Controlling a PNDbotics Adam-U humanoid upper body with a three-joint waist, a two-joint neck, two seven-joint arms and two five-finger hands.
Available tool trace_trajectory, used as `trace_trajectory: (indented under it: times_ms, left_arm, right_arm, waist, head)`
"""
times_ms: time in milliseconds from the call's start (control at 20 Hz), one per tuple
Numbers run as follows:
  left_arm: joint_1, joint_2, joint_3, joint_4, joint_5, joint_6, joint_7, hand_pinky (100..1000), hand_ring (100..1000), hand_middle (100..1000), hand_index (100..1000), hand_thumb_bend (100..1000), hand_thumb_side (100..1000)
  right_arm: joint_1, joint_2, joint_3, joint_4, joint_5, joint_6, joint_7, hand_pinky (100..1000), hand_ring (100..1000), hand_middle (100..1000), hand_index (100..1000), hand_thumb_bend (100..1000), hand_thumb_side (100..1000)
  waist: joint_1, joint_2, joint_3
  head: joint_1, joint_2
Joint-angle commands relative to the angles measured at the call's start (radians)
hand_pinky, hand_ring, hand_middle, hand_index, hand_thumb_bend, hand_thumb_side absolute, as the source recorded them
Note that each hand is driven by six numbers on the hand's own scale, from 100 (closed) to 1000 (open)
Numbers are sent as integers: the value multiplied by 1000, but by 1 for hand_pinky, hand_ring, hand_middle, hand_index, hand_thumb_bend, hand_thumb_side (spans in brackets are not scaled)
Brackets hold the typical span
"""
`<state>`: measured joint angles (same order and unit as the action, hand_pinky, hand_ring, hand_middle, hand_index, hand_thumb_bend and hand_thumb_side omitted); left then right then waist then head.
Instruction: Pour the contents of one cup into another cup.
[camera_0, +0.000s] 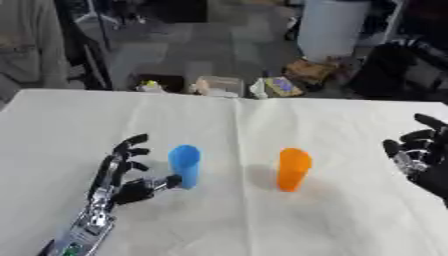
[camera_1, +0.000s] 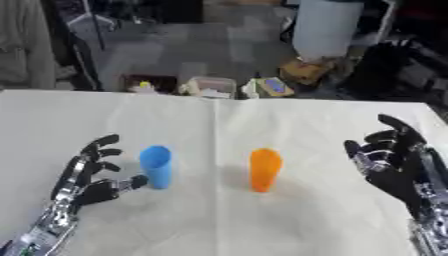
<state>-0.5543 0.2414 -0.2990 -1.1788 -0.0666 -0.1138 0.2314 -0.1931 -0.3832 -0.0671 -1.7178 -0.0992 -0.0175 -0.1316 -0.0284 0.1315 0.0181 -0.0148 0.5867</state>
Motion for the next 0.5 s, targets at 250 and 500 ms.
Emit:
trace_trajectory:
  times_ms: [250,500]
  left_arm:
    - [-71,-38,9,92,-48,-36,41,575,767,817,858,951,265]
    - [-103,-60,14,142,-63,-53,56,570,763,816,858,952,269]
  right_arm:
    - [-15,-13,-2,-18,-5,-2,7,537,573,555,882,430,198]
    - [-18,-9,2,-19,-6,-2,11,537,572,554,882,425,200]
  waist:
    - [-4,-5,-10]
    - [-7,-2,-18]
  head:
    - [11,-13]
    - [16,-16]
